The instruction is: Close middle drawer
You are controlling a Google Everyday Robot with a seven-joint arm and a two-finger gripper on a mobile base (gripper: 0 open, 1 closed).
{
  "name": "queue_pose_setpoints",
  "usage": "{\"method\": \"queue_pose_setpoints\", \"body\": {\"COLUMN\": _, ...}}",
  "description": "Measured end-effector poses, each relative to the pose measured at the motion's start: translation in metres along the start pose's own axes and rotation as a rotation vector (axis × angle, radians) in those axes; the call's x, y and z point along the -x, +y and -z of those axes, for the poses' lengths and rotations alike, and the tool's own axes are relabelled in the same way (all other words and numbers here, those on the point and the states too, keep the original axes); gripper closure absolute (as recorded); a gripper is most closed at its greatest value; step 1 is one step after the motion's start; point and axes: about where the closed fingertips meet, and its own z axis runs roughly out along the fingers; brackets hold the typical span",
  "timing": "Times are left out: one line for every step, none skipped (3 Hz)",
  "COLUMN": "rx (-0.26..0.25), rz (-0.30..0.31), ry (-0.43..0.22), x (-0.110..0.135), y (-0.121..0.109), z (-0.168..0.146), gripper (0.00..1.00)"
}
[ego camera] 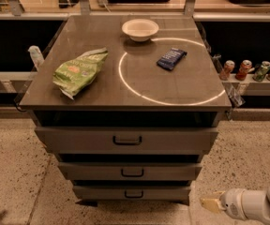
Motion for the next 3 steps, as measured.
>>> {"method": "queue_pose_setpoints", "body": {"rx": 0.000, "rz": 0.000, "ry": 0.000, "x": 0.0002, "y": -0.0001, "z": 0.0000, "gripper": 0.57}}
{"method": "queue_pose_setpoints", "body": {"rx": 0.000, "rz": 0.000, "ry": 0.000, "x": 0.0002, "y": -0.0001, "z": 0.0000, "gripper": 0.34}}
{"method": "queue_pose_setpoints", "body": {"rx": 0.000, "rz": 0.000, "ry": 0.000, "x": 0.0002, "y": -0.0001, "z": 0.0000, "gripper": 0.11}}
